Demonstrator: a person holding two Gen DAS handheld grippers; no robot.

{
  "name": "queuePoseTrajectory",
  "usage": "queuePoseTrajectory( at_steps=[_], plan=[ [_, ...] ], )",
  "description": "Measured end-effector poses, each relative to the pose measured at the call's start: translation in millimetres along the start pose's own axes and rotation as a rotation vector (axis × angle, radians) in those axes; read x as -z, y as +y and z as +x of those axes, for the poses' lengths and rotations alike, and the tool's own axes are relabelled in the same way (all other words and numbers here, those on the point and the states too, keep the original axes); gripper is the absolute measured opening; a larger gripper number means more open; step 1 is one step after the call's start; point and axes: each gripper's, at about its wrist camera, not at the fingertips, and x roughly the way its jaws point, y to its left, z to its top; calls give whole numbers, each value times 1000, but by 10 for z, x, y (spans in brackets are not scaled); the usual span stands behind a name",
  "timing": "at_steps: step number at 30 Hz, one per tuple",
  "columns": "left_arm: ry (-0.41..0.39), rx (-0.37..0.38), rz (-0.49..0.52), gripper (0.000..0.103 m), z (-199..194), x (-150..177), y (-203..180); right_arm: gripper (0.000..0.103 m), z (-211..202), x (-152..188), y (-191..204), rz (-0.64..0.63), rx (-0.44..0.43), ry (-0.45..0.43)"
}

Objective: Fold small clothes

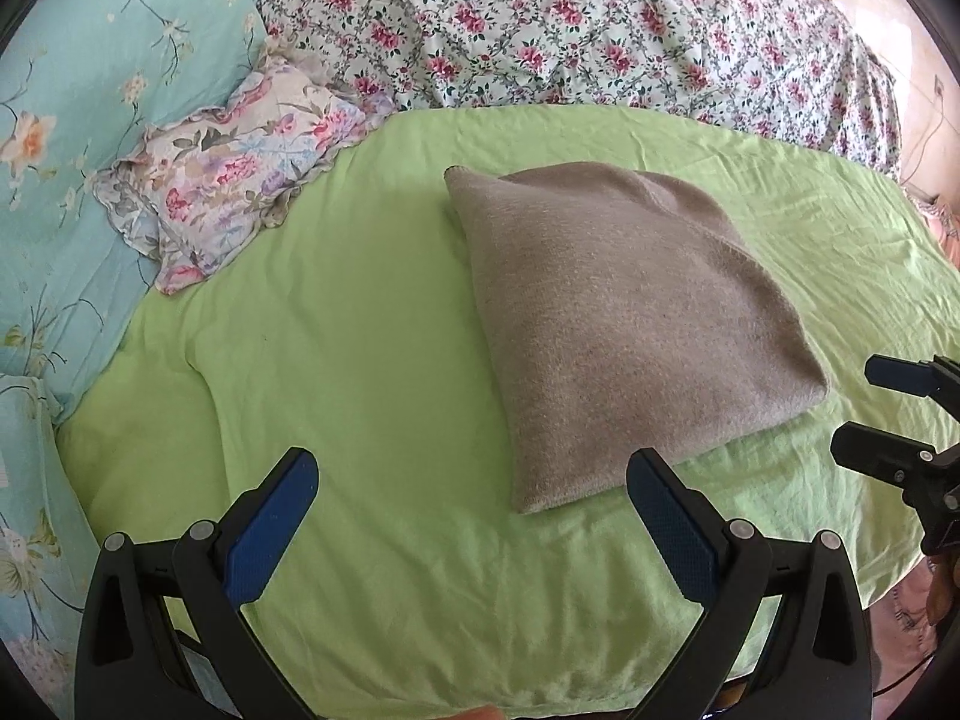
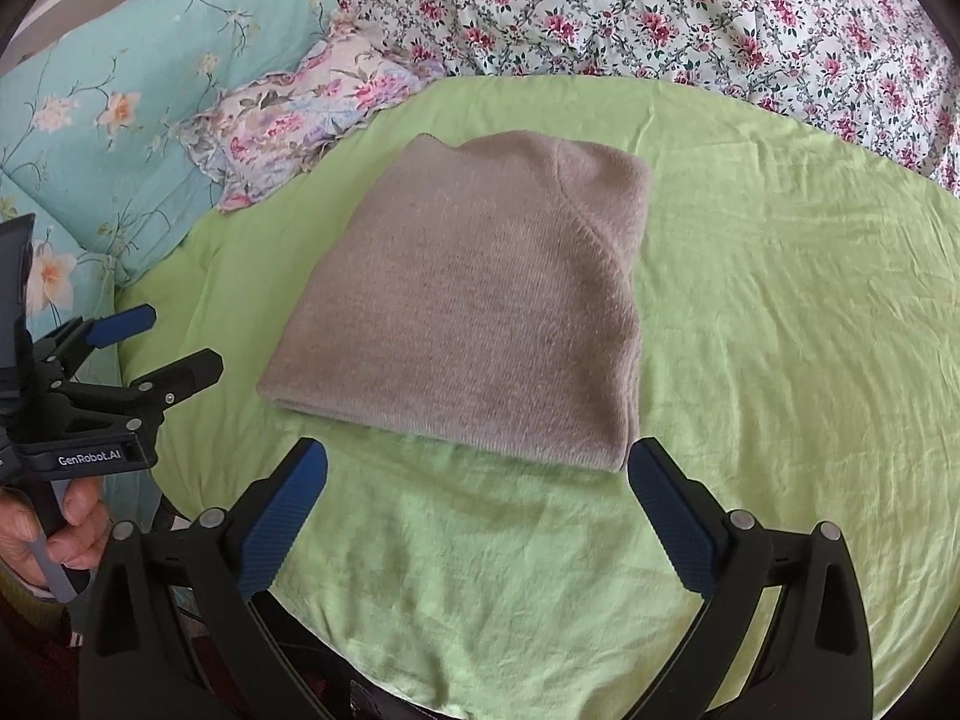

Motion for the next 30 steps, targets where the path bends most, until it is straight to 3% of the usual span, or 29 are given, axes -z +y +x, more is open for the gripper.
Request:
queuePoseTrajectory(
  at_steps=[30],
  plan=[
    [-16, -3, 61, 103, -85, 46, -61, 101, -62, 21, 84, -41, 6, 9]
  ],
)
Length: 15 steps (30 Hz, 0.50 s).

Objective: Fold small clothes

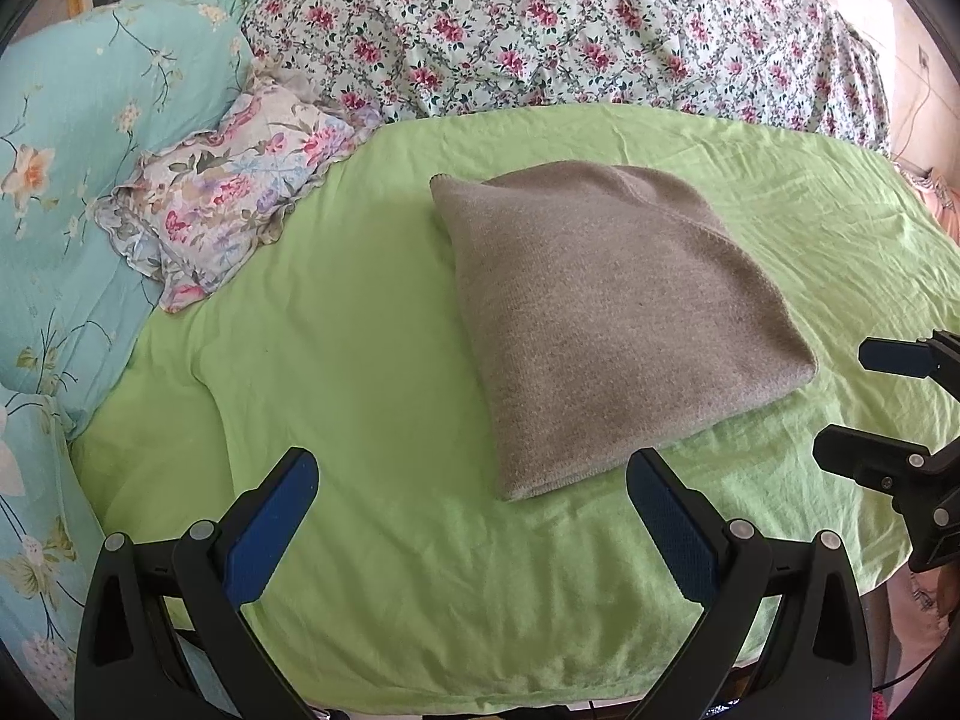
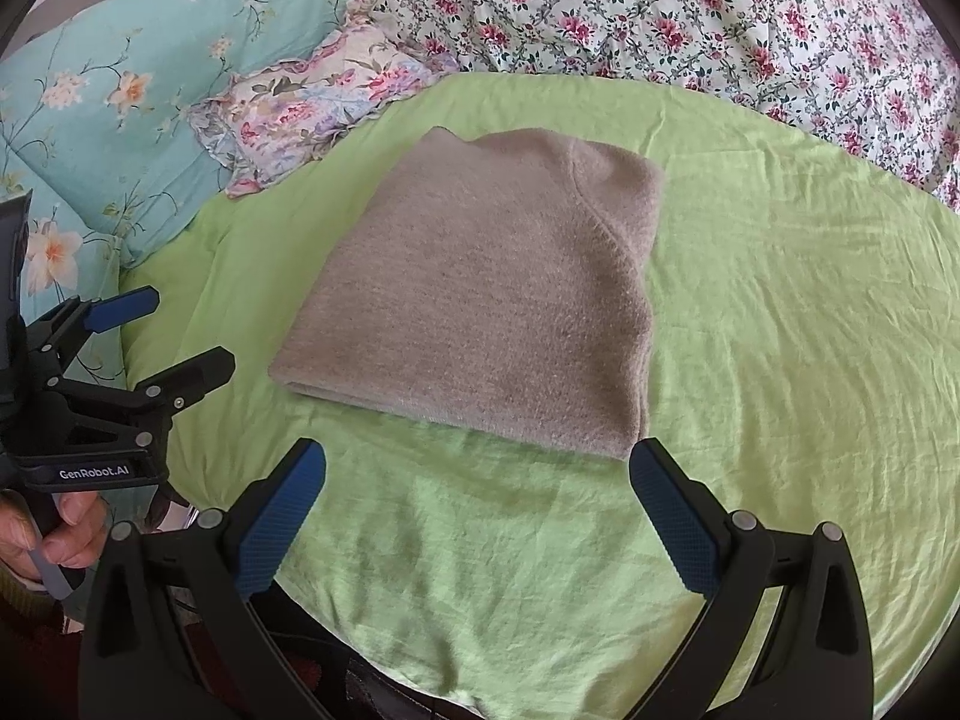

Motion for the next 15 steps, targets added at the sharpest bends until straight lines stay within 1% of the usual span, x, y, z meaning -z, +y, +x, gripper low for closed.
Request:
queuePoseTrajectory(
  at_steps=[15],
  plan=[
    [2, 3, 4, 103, 4, -24, -1, 101, 9, -13, 52, 5, -4, 2]
  ],
)
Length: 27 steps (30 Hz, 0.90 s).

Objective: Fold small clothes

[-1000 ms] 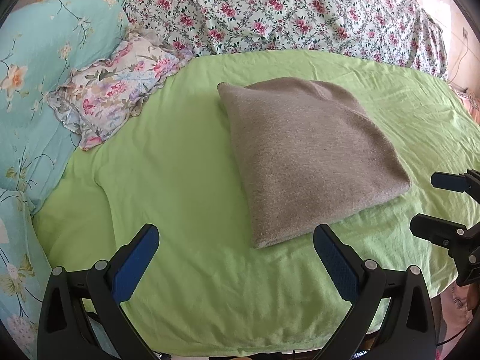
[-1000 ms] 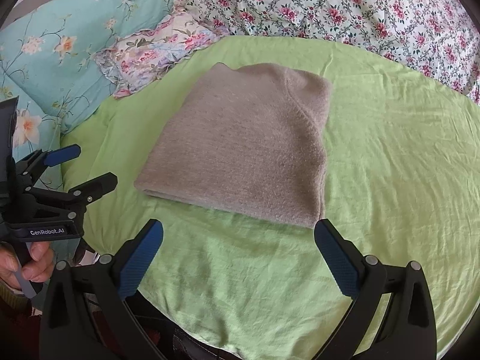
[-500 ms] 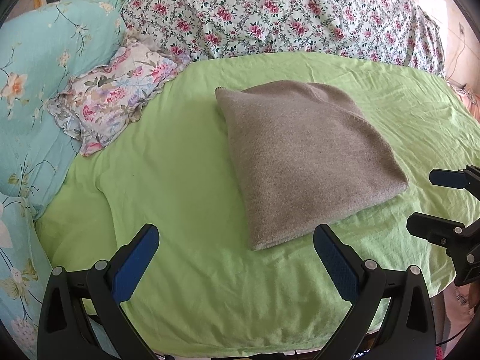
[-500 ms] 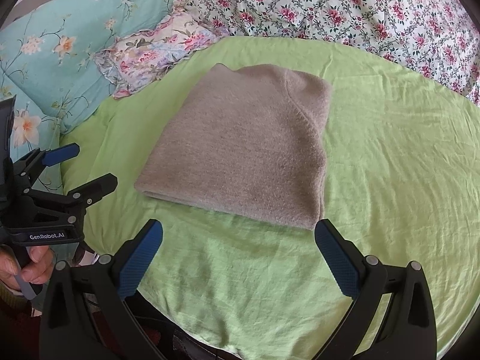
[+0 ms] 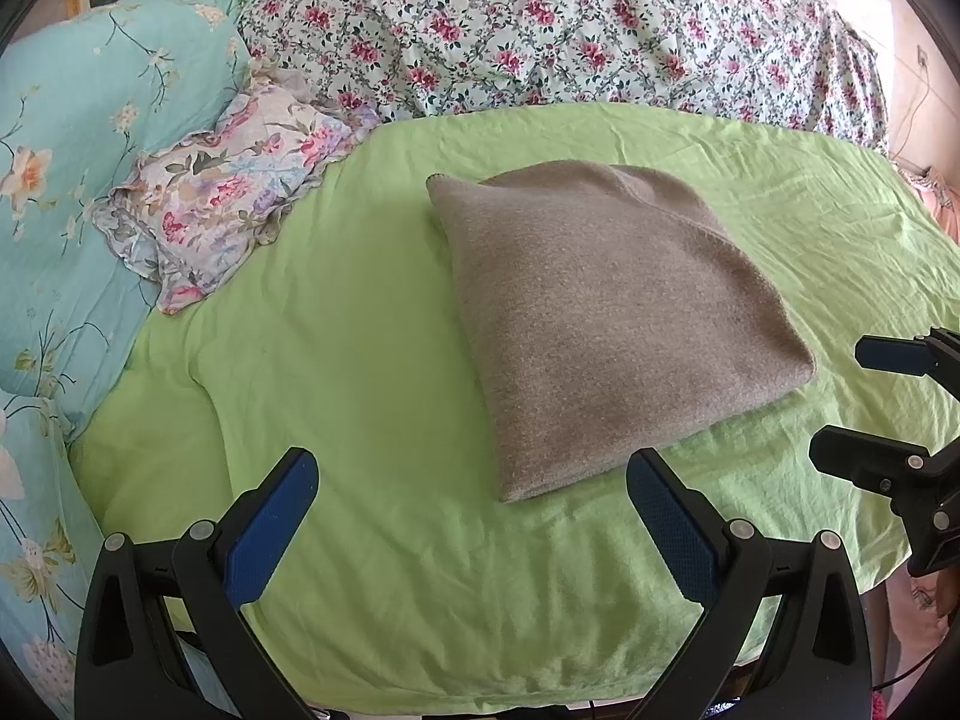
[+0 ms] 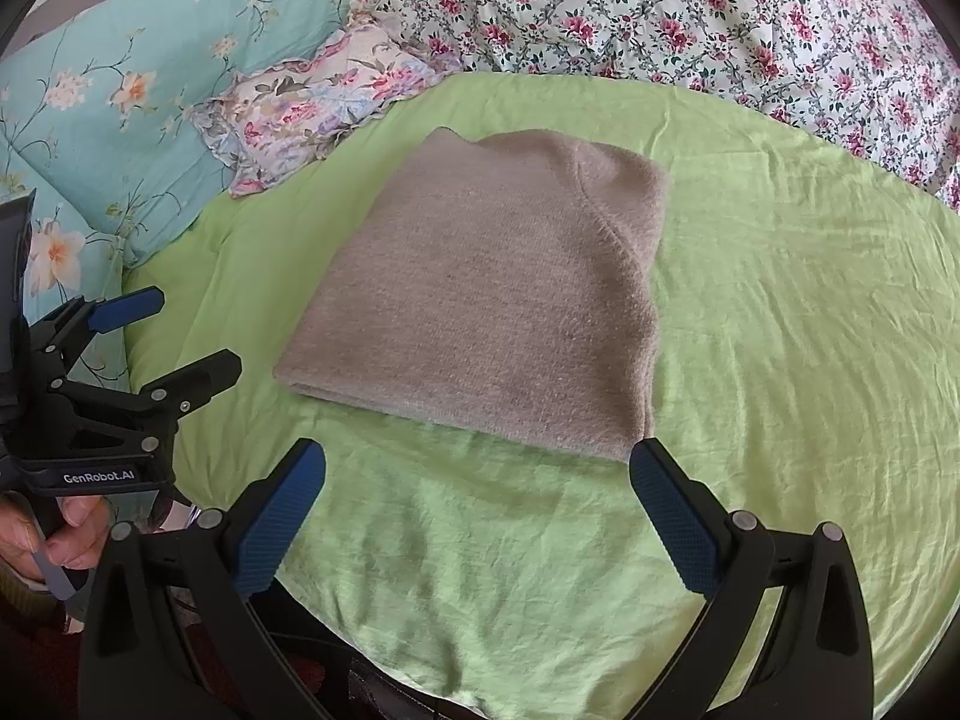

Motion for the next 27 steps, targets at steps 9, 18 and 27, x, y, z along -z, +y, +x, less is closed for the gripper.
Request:
queuePoseTrajectory(
  at_steps=[9, 18, 27],
  plan=[
    [6, 2, 3, 103, 27, -2, -28, 101, 2, 1, -8, 9, -4, 2],
    [14, 5, 2, 103, 57, -2, -16, 101, 11, 6, -18, 16, -7, 5],
    [15, 8, -6, 103, 66, 2, -4, 102, 14, 2, -19, 16, -7, 4]
  ],
)
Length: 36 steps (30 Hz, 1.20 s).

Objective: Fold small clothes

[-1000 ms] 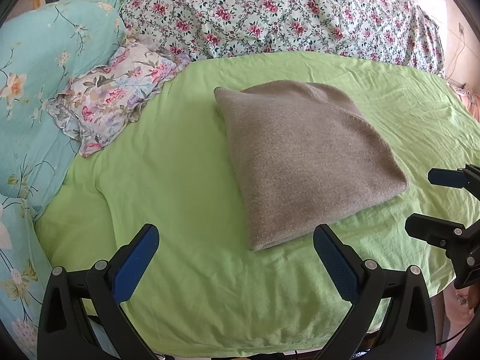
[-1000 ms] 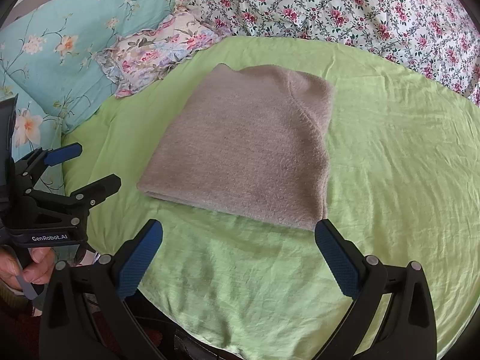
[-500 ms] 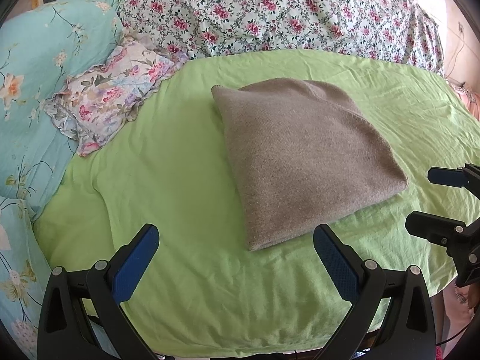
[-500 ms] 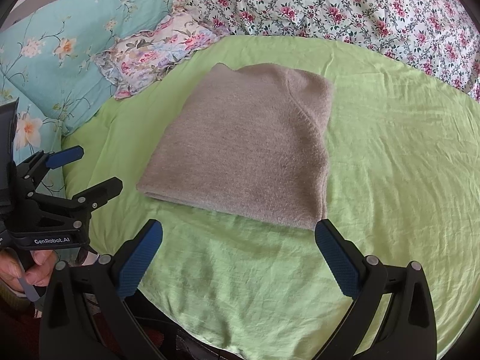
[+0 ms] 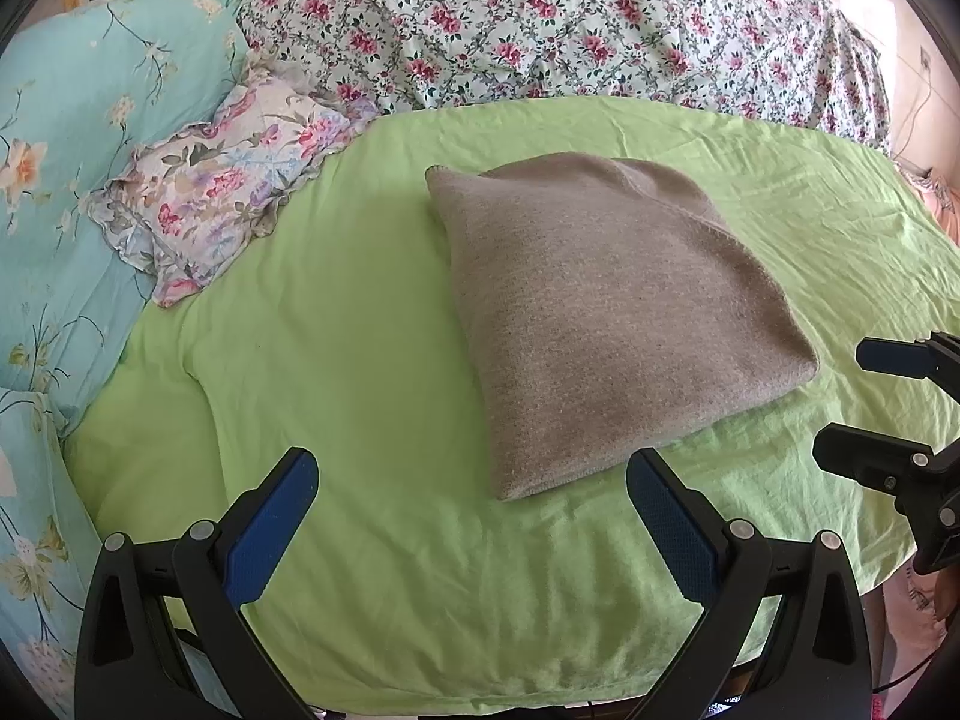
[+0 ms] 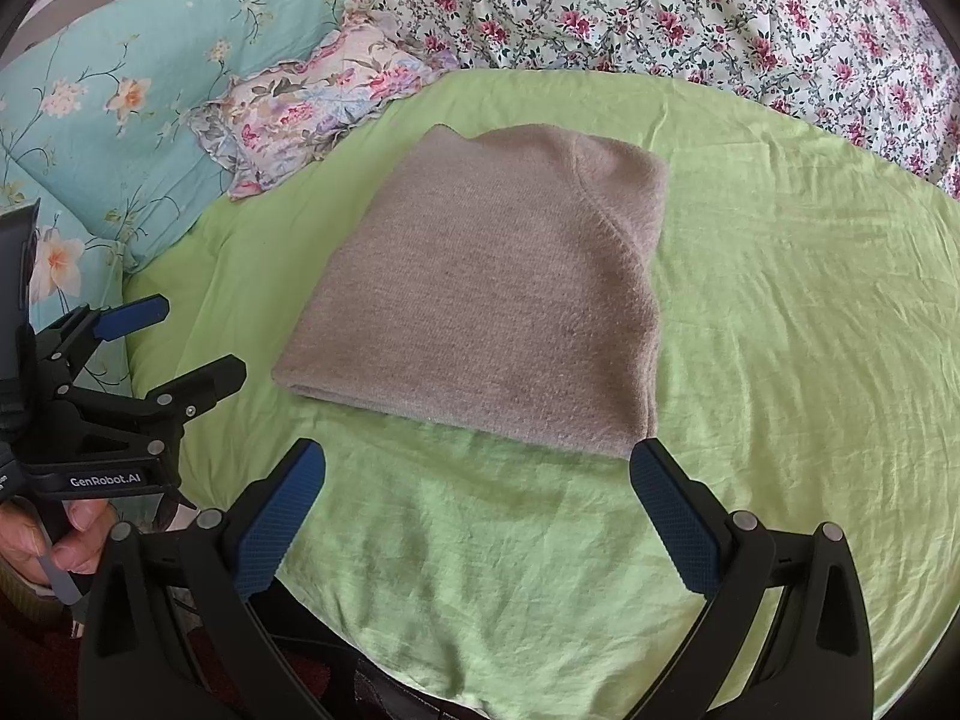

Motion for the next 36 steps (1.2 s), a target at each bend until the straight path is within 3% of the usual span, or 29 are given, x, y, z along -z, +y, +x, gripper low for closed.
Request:
queuePoseTrajectory(
  at_steps=[36],
  plan=[
    [-4, 8, 3, 103, -1, -15, -51, 102, -18, -17, 10, 14, 2, -14]
  ],
)
